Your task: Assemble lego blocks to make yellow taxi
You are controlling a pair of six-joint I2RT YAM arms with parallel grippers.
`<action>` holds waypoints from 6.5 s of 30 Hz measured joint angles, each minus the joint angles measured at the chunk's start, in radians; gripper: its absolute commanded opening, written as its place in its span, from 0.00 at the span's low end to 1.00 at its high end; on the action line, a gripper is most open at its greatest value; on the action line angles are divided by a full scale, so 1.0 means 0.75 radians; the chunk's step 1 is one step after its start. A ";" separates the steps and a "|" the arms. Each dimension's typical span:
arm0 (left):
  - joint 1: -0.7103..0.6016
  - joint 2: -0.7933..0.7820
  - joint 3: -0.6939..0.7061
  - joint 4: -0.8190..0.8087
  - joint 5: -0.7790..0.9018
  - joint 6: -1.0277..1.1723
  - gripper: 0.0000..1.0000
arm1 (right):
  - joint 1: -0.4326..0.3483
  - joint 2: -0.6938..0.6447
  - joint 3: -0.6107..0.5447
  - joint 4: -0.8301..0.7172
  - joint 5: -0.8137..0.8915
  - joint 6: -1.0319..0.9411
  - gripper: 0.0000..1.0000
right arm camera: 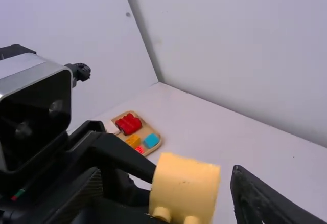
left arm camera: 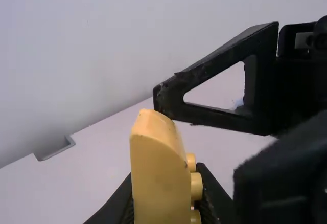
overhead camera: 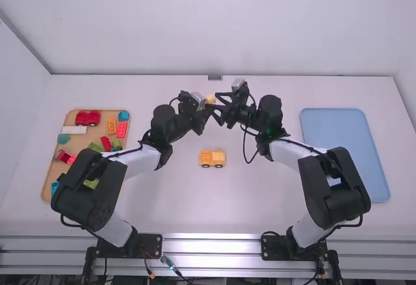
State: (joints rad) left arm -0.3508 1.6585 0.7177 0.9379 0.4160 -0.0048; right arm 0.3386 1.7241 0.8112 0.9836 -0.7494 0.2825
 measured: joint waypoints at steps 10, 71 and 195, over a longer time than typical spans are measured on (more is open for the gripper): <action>0.000 0.000 0.000 0.022 0.000 0.000 0.02 | -0.002 0.000 0.000 -0.010 0.001 0.030 0.51; 0.002 0.000 -0.023 -0.019 0.084 0.077 0.99 | 0.037 0.000 0.002 -0.102 0.134 -0.013 0.22; 0.754 -0.328 -0.185 -0.984 0.712 0.989 0.99 | 0.332 0.631 1.555 -2.588 0.634 -1.270 0.99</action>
State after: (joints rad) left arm 0.2146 1.4124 0.5789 0.2001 0.9501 0.7368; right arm 0.5877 2.1975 1.9778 -0.9577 -0.2741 -0.6701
